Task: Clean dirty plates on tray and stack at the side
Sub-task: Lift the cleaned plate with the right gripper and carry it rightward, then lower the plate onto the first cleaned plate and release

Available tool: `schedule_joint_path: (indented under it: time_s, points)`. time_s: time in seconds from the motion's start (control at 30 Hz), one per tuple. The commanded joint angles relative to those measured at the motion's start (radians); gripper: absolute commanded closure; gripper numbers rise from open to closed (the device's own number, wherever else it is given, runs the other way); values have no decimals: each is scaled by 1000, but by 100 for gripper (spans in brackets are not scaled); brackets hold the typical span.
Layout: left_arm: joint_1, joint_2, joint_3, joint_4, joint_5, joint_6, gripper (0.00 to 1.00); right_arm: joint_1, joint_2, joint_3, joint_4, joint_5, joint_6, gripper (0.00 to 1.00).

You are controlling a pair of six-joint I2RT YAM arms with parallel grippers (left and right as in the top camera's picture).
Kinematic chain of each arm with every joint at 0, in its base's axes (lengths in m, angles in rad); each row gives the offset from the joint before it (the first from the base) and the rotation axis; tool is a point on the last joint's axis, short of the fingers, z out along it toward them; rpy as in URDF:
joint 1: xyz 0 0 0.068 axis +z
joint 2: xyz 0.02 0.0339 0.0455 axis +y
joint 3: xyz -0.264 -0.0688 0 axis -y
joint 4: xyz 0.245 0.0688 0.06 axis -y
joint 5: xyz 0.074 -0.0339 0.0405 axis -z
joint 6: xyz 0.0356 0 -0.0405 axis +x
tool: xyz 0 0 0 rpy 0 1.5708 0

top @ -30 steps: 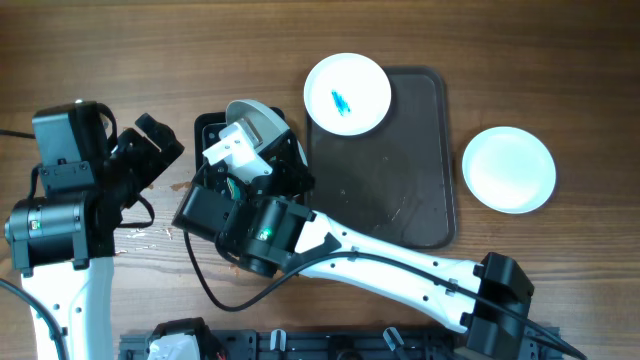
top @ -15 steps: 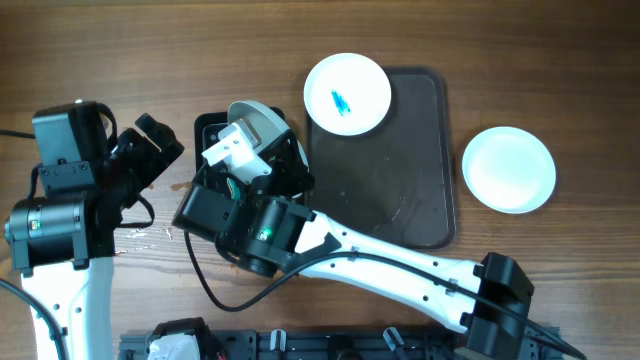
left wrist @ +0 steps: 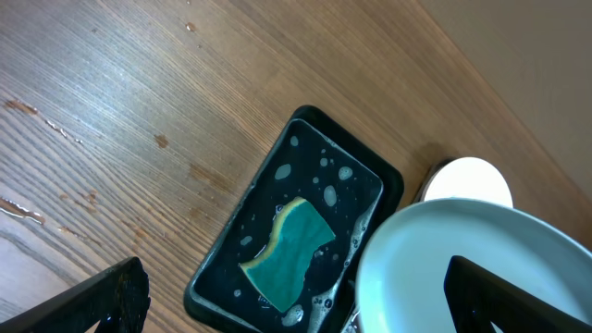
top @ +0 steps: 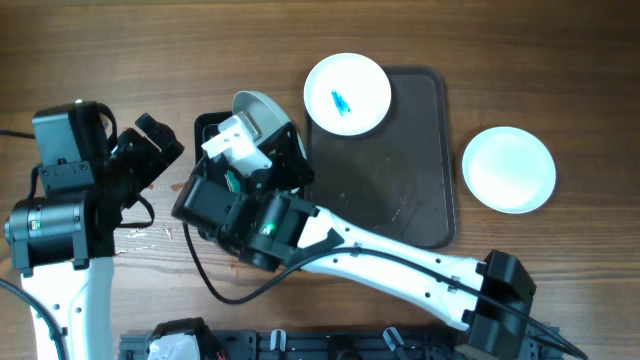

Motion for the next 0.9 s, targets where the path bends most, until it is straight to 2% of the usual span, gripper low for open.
schedule_joint_path:
  time_s: [0.0, 0.1, 0.13, 0.23, 0.27, 0.33, 0.5, 0.53, 0.57, 0.6, 0.73, 0.87]
  points:
    - [7, -3, 10, 0, 5, 5, 0, -41, -42, 21, -36, -233, 146, 96]
    - [7, -3, 10, 0, 5, 5, 0, -189, -44, 21, -56, -613, 274, 96]
    - [7, -3, 10, 0, 5, 5, 0, -298, -62, 21, -57, -800, 275, 96]
    - [7, -3, 10, 0, 5, 5, 0, -536, -142, 22, -54, -1139, 250, 96]
    - [7, -3, 10, 0, 5, 5, 0, -713, -204, 22, -41, -1355, 219, 96]
    - [7, -3, 10, 0, 5, 5, 0, -948, -265, 21, -60, -1536, 215, 96]
    - [7, -3, 10, 0, 5, 5, 0, -1407, -270, 9, -244, -1541, 155, 96]
    - [7, -3, 10, 0, 5, 5, 0, -1503, -257, -22, -272, -1529, 130, 96]
    - [7, -3, 10, 0, 5, 5, 0, -1538, -253, -42, -277, -1521, 130, 96]
    - [7, -3, 10, 0, 5, 5, 0, -1622, -248, -124, -269, -1488, 131, 96]
    - [7, -3, 10, 0, 5, 5, 0, -1719, -248, -400, -142, -1460, 137, 96]
    - [7, -3, 10, 0, 5, 5, 0, -1724, -248, -661, 48, -1356, 173, 96]
